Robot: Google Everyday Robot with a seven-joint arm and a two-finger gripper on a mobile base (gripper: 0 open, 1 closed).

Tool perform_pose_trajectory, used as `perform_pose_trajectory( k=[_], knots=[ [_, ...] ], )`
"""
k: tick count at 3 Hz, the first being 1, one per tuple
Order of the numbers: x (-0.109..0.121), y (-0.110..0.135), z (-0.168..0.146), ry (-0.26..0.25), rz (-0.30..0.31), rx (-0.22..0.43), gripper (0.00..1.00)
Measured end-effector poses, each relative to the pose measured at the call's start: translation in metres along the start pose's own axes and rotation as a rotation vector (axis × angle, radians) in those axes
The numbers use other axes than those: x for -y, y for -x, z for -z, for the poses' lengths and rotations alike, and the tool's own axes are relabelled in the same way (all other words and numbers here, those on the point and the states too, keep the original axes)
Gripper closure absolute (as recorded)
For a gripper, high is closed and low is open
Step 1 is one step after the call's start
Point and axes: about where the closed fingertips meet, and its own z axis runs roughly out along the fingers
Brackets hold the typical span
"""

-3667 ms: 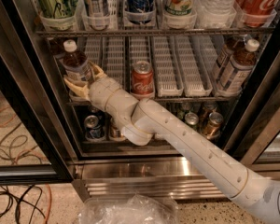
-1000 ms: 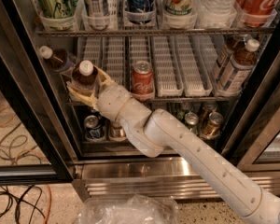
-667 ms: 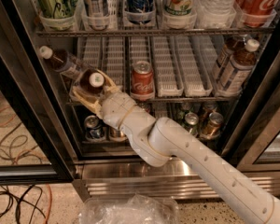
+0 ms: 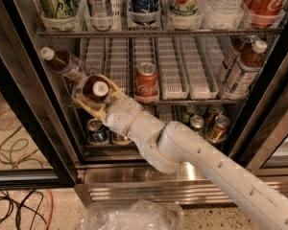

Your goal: Pick blue plastic bottle from middle shelf of fridge

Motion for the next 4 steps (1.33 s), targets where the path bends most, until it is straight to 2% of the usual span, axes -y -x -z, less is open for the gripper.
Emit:
perform_pose_trajectory(
  k=[1,4],
  knots=[
    [-0.0019,0.0206,-0.0085,0.026,0.03,0.027,1.0],
    [-0.0067,0.0128,-0.0041,0.029,0.034,0.021,1.0]
  ],
)
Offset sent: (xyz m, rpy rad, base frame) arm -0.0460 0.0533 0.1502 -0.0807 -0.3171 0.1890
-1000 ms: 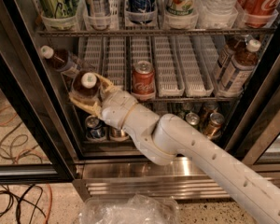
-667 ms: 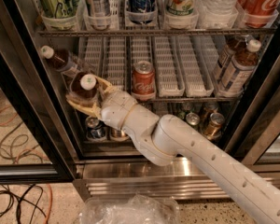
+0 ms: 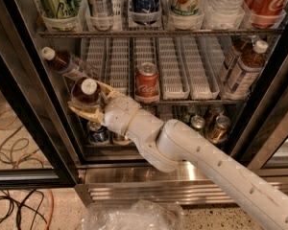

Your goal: Pick blue plastic bottle from middle shelf of fridge

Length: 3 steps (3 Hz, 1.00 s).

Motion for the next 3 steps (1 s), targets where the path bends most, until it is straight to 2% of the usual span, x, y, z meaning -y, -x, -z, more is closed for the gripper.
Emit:
perform_pose_trajectory(
  k=[1,2,3],
  knots=[
    [0.0,0.0,0.0,0.0,0.0,0.0,1.0],
    [-0.013,0.014,-0.002,0.057,0.041,0.041,1.0],
    [-0.04,0.035,0.016,0.142,0.115,0.04,1.0]
  ],
)
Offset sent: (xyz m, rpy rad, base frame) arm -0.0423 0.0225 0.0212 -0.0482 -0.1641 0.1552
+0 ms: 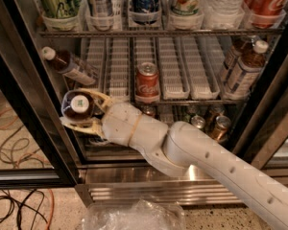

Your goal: Pick blue plastic bottle from middle shelf of fridge

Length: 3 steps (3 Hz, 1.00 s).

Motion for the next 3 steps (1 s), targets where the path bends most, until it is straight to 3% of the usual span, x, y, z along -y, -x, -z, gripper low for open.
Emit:
perform_pose_trajectory(
  k=[1,3],
  knots=[
    [-0.03,0.015,0.033,0.043,0.022,-0.07,1.0],
    [-0.027,0.012,0.046,0.024,0.034,-0.094,1.0]
  ],
)
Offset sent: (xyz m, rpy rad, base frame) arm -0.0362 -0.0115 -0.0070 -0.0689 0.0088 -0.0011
